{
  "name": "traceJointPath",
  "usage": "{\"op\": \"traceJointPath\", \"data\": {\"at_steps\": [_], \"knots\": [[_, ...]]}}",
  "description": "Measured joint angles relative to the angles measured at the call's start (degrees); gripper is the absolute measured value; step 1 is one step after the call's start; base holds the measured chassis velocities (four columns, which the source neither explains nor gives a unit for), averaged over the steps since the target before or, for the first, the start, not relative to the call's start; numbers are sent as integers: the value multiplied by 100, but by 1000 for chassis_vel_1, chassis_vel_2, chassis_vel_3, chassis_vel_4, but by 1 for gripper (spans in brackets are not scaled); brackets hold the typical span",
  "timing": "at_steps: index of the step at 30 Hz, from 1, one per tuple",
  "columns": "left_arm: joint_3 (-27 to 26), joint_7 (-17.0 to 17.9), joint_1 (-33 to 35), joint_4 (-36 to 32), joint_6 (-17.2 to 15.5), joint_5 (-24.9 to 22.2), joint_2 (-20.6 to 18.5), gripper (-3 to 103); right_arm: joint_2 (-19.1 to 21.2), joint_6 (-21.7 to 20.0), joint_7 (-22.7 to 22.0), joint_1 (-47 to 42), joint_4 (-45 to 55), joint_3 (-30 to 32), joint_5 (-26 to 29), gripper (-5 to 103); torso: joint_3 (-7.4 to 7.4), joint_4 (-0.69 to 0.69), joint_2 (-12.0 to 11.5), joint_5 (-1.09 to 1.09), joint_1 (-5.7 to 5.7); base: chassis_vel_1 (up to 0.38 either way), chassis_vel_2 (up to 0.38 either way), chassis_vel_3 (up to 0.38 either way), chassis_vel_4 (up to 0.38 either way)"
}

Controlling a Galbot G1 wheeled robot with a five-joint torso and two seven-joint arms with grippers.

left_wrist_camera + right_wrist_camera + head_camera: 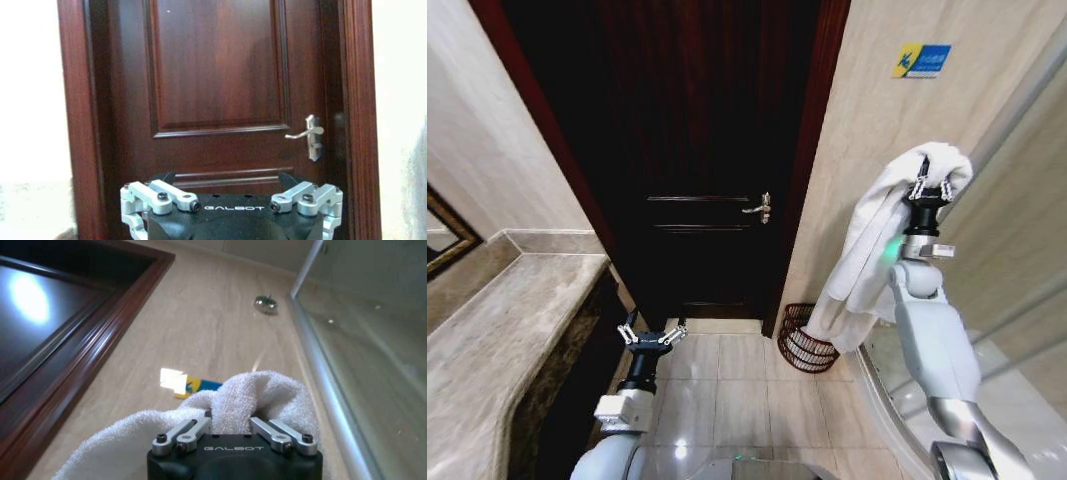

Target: Discard the used towel into the hamper.

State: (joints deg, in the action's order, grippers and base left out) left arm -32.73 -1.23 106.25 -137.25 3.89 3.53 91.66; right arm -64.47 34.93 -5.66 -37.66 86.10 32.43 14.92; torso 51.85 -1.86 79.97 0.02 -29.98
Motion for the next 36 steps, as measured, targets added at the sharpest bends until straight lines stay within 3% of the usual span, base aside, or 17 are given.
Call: {"op": "traceJointPath", "data": {"at_steps": [24,36], "knots": [[0,0,1,0,0,0,0,100,-56,30,105,-765,329,212,45,12,-2,-1,3,-2,6,-16,26,27,-24],[0,0,1,0,0,0,-1,100,-174,408,483,-1524,333,352,241,12,-3,0,2,-2,8,-32,42,35,-40]]}}
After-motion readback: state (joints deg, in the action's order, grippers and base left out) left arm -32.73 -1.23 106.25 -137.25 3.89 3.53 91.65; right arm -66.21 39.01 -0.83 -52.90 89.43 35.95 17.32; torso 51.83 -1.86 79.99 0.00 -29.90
